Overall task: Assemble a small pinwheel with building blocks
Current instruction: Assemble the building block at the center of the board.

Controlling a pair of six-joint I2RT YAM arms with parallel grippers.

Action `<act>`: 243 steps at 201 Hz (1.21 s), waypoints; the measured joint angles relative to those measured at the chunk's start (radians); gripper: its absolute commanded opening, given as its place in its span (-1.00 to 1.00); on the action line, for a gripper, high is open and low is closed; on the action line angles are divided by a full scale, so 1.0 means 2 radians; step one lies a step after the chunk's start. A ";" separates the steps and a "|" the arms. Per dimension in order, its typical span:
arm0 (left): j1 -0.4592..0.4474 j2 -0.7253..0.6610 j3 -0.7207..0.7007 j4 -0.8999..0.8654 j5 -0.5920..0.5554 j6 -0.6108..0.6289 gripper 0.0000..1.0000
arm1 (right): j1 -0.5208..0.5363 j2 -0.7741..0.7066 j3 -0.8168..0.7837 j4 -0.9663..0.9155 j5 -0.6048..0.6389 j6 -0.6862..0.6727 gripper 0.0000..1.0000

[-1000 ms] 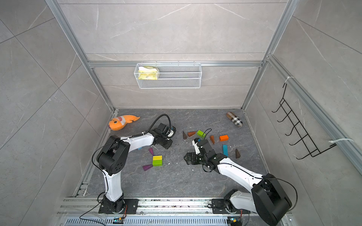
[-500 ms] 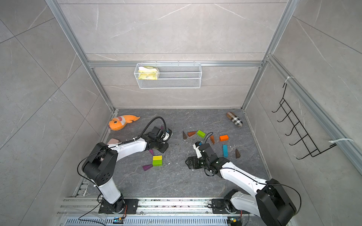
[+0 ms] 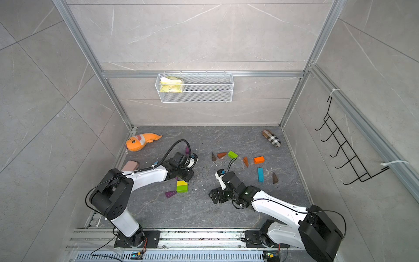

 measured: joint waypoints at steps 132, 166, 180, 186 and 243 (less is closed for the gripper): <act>-0.002 0.000 -0.004 0.017 -0.008 -0.019 -0.74 | 0.002 0.018 0.000 0.009 0.006 0.004 0.78; -0.004 0.003 -0.010 0.018 -0.013 -0.028 -0.74 | 0.002 0.022 0.000 0.012 0.006 0.005 0.78; -0.005 0.005 -0.013 0.020 -0.013 -0.030 -0.74 | 0.002 0.023 0.000 0.013 0.006 0.005 0.78; -0.005 0.006 -0.013 0.021 -0.013 -0.030 -0.74 | 0.002 0.023 0.000 0.014 0.006 0.005 0.78; -0.007 0.016 -0.014 0.025 -0.013 -0.035 -0.73 | 0.002 0.025 0.000 0.016 0.005 0.005 0.78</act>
